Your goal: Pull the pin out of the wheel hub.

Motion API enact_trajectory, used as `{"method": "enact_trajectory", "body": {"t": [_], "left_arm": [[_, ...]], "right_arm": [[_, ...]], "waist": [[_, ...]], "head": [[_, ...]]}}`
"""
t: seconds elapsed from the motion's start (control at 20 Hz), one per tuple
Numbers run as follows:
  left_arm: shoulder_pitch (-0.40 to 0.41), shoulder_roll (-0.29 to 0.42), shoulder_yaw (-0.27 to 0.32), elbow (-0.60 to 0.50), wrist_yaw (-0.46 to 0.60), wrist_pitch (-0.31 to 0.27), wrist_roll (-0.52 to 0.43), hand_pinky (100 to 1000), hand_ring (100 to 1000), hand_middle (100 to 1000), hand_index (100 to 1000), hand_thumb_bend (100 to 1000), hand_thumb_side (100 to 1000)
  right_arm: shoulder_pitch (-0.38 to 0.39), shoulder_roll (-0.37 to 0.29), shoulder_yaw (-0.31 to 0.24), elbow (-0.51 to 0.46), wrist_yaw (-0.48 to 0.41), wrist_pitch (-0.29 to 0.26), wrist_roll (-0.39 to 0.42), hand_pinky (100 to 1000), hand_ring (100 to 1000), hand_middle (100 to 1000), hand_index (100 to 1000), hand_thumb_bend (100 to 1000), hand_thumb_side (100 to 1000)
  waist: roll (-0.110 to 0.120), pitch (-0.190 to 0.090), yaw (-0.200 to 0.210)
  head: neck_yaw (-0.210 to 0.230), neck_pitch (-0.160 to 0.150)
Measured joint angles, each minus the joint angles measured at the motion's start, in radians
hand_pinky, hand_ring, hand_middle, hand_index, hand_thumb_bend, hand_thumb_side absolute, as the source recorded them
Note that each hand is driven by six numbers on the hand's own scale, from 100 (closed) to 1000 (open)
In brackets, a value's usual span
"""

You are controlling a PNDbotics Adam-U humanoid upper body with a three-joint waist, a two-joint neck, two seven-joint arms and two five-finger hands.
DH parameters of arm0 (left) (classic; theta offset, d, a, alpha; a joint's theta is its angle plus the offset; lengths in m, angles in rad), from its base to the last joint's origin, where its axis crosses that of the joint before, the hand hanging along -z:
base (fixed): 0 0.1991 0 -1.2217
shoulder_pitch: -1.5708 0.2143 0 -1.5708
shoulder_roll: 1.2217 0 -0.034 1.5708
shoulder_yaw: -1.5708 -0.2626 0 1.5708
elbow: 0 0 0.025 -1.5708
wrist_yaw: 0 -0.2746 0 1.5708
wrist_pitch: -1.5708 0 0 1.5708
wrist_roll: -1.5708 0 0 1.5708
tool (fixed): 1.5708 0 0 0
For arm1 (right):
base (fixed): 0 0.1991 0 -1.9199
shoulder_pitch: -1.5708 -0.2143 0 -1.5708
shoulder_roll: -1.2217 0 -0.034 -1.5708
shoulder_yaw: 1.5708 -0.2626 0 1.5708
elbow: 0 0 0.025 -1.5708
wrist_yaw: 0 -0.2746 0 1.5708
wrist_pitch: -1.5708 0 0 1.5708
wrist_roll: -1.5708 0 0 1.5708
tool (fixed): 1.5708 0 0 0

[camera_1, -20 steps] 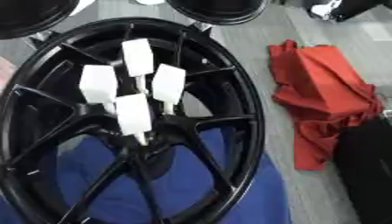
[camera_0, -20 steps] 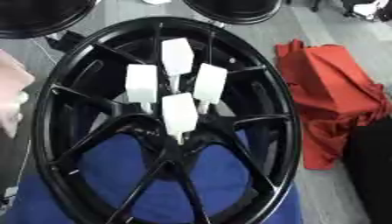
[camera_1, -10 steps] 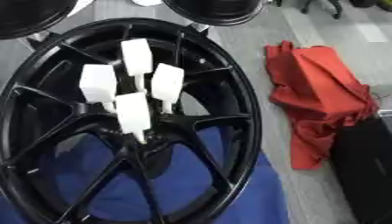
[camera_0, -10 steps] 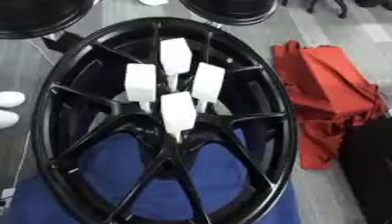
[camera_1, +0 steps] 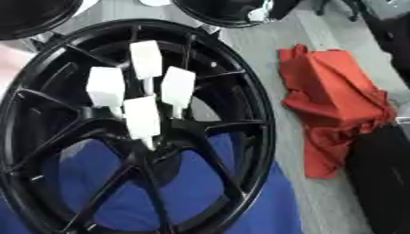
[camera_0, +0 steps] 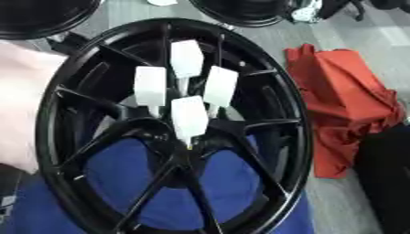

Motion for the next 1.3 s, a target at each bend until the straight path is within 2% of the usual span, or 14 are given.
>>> {"method": "enact_trajectory", "body": {"t": [0.25,0.45,0.65,0.95,1.3], "left_arm": [[-0.004,0.000,-0.001,0.000,0.003,0.000,-0.003,837,643,627,748,131,755],[-0.005,0.000,-0.001,0.000,0.003,0.001,-0.005,837,642,627,748,132,756],[-0.005,0.000,-0.001,0.000,0.003,0.001,-0.006,837,642,627,748,132,758],[-0.010,0.000,-0.006,0.000,0.003,0.001,-0.009,837,641,627,748,132,759],[-0.014,0.000,-0.007,0.000,0.004,0.003,-0.012,838,640,627,748,133,759]], "right_arm": [[0.005,0.000,0.046,0.000,-0.034,0.025,-0.069,866,774,747,805,289,353],[0.005,0.000,0.094,-0.001,-0.056,0.069,-0.127,851,762,738,798,279,350],[0.030,-0.007,0.131,-0.038,-0.094,0.141,-0.205,832,745,727,791,249,351],[0.063,-0.055,0.164,-0.164,-0.167,0.277,-0.353,817,730,723,789,229,336],[0.062,-0.067,0.197,-0.275,-0.247,0.370,-0.428,792,712,717,790,220,351]], "waist": [[-0.002,0.000,0.006],[-0.004,0.000,0.007],[-0.011,0.000,0.013],[-0.015,0.007,0.019],[-0.016,0.009,0.024]], "head": [[0.001,-0.009],[0.001,-0.010],[0.007,-0.021],[0.036,-0.033],[0.047,-0.036]]}}
